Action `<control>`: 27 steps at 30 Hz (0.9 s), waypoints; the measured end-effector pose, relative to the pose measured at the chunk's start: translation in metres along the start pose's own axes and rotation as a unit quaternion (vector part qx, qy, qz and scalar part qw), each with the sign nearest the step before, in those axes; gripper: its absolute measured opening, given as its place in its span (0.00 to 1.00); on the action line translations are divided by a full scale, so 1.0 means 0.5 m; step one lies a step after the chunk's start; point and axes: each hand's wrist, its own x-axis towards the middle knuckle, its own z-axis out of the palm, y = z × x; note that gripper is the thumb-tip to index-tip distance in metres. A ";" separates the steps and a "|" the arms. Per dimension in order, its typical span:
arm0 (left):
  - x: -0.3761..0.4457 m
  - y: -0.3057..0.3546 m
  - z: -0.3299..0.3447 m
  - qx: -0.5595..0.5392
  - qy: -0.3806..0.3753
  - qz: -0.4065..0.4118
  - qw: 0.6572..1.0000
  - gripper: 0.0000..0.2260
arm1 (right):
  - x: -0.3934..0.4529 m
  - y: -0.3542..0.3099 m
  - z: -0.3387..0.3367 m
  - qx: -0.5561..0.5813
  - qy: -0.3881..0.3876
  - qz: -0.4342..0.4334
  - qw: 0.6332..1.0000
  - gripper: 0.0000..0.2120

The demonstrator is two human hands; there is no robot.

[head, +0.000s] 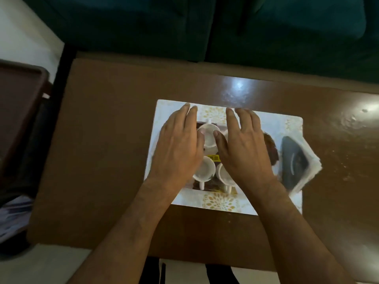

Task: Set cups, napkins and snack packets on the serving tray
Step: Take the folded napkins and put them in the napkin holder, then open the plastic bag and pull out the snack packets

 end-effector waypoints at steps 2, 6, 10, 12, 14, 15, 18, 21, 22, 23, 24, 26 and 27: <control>-0.005 -0.051 -0.025 0.010 0.009 -0.009 1.000 0.25 | 0.011 -0.055 0.009 -0.002 -0.015 -0.019 1.000 0.28; -0.027 -0.192 -0.096 0.028 0.021 -0.051 0.998 0.26 | 0.033 -0.218 0.041 -0.017 -0.032 -0.087 0.996 0.28; -0.063 -0.331 -0.158 0.033 0.044 -0.090 0.994 0.25 | 0.047 -0.370 0.079 -0.008 -0.039 -0.144 0.989 0.28; -0.084 -0.400 -0.184 0.038 0.055 -0.111 0.992 0.25 | 0.050 -0.443 0.097 -0.006 -0.059 -0.166 0.984 0.29; -0.109 -0.473 -0.211 0.039 0.064 -0.138 0.988 0.25 | 0.050 -0.526 0.115 0.010 -0.084 -0.179 0.980 0.32; -0.121 -0.509 -0.223 0.039 0.072 -0.150 0.985 0.24 | 0.049 -0.567 0.125 0.016 -0.092 -0.189 0.977 0.33; -0.156 -0.603 -0.257 0.041 0.113 -0.177 0.977 0.23 | 0.043 -0.672 0.155 0.029 -0.095 -0.236 0.967 0.29; -0.192 -0.694 -0.293 0.049 0.152 -0.222 0.962 0.21 | 0.037 -0.777 0.199 0.082 -0.107 -0.273 0.953 0.22; -0.202 -0.717 -0.302 0.052 0.167 -0.236 0.956 0.21 | 0.036 -0.805 0.212 0.103 -0.110 -0.280 0.948 0.22; -0.215 -0.743 -0.311 0.053 0.185 -0.256 0.947 0.21 | 0.036 -0.839 0.228 0.122 -0.113 -0.287 0.943 0.21; -0.228 -0.768 -0.320 0.052 0.202 -0.279 0.937 0.21 | 0.037 -0.871 0.242 0.141 -0.120 -0.292 0.938 0.21; -0.252 -0.816 -0.331 0.062 0.227 -0.323 0.917 0.21 | 0.041 -0.938 0.269 0.180 -0.147 -0.289 0.929 0.21; -0.261 -0.836 -0.331 0.069 0.230 -0.340 0.909 0.22 | 0.045 -0.966 0.280 0.198 -0.166 -0.278 0.925 0.22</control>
